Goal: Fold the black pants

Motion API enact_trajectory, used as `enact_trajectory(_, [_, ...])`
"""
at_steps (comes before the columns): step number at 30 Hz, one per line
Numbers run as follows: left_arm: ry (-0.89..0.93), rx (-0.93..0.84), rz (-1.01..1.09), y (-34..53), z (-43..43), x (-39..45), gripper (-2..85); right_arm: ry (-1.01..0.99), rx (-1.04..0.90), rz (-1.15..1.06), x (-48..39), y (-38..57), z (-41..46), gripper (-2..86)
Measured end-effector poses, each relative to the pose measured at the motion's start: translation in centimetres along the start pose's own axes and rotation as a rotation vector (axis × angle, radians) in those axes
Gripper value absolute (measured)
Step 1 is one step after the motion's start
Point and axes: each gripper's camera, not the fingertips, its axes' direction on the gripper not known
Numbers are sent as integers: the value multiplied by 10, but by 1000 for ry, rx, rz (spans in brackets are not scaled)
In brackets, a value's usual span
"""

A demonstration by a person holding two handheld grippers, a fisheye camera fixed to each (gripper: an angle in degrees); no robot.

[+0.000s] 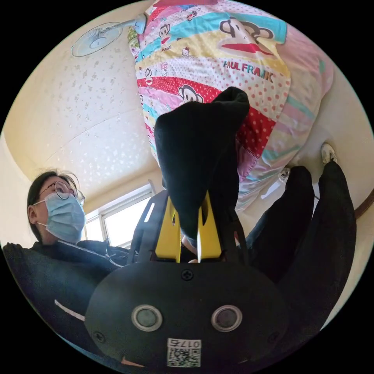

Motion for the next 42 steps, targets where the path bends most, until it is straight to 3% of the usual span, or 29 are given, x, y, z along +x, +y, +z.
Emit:
enact_trajectory(6, [189, 203, -270, 37, -7, -53, -10, -299, 34, 107, 5, -49, 51, 88])
enact_trajectory(9, [150, 457, -290, 79, -54, -86, -10, -215, -34, -5, -30, -77, 88, 93])
enact_trajectory(11, [218, 425, -291, 89, -56, -112, -10, -174, -62, -43, -45, -91, 109, 94])
enact_trajectory(13, [378, 152, -200, 77, -13, -126, -10, -179, -72, -31, -50, -105, 128, 95])
enact_trajectory(18, [369, 129, -165, 87, 18, -132, -10, -93, -54, 114, -41, -155, 192, 97])
enact_trajectory(26, [629, 371, -511, 165, 46, -202, -10, 62, 61, 139, -18, -218, 301, 121])
enact_trajectory(31, [746, 511, -651, 213, 57, -228, -10, 197, 23, 75, 11, -240, 346, 99])
enact_trajectory(38, [806, 469, -659, 249, 31, -226, -10, 174, -9, 37, 21, -222, 350, 78])
enact_trajectory(40, [776, 524, -666, 269, 1, -222, -10, 149, -71, -79, 8, -213, 353, 65])
enact_trajectory(42, [734, 575, -675, 280, -26, -219, -10, 258, -206, -338, -16, -194, 370, 43])
